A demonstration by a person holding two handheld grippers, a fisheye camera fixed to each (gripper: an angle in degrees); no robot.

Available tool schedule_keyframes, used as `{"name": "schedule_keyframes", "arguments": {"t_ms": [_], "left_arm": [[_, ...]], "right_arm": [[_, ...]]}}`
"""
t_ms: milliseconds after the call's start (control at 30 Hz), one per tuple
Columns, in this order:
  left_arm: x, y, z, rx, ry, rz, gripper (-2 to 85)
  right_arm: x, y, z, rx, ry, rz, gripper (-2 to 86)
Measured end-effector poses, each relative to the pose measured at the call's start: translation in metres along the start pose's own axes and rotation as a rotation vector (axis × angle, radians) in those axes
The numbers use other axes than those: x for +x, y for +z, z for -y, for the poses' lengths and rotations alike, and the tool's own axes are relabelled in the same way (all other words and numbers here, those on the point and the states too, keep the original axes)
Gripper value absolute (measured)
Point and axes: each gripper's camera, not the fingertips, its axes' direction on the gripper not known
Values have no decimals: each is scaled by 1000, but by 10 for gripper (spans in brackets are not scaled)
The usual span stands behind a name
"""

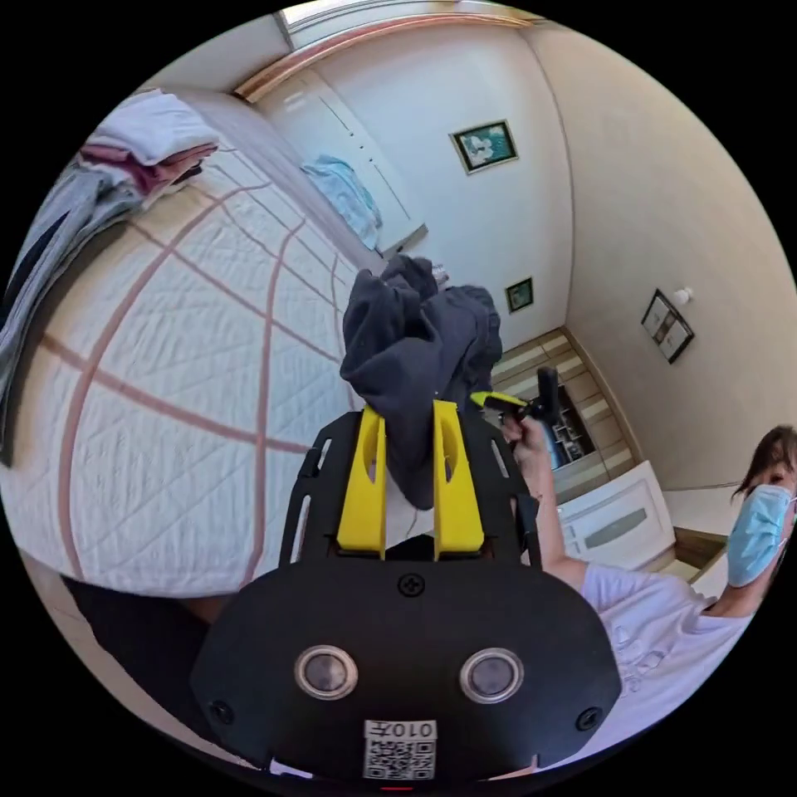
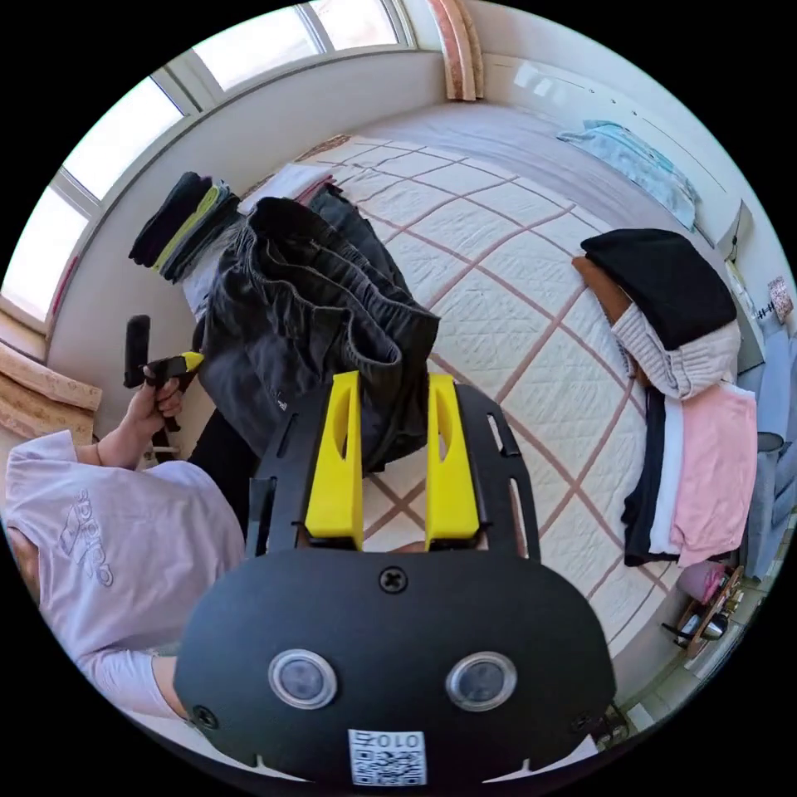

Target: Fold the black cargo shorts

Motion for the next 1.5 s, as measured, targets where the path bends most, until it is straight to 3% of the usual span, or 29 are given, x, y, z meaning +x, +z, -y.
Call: {"name": "schedule_keyframes", "arguments": {"t_ms": [33,100,167,267,333,533,833,1133,1300,1367,1433,1500], "left_arm": [[-11,3,-19,-44,-3,122,100],[-31,-8,-42,-35,-55,132,102],[-39,-29,-47,-47,-21,186,103],[-20,-56,-33,-60,217,326,104],[5,-50,-20,-106,462,445,106],[16,10,-4,-309,744,480,103],[11,29,-4,-406,808,377,89],[48,42,5,-474,969,475,32],[47,11,37,-499,916,272,8],[28,17,41,-552,822,229,6],[-20,38,42,-660,582,153,6],[-36,29,42,-582,478,64,6]], "right_arm": [[-4,19,12,-1,20,-40,102],[-16,33,7,68,22,-21,106],[-35,35,-34,257,0,-11,113],[-54,35,-112,565,22,-13,120],[-58,40,-147,612,54,30,121],[-80,77,-201,468,30,124,126],[-97,118,-193,386,-25,154,116],[-104,98,-162,307,-9,114,39],[-89,104,-169,282,29,278,24],[-81,137,-172,244,112,376,24],[-80,146,-178,283,144,402,28],[-86,138,-184,317,129,368,34]]}}
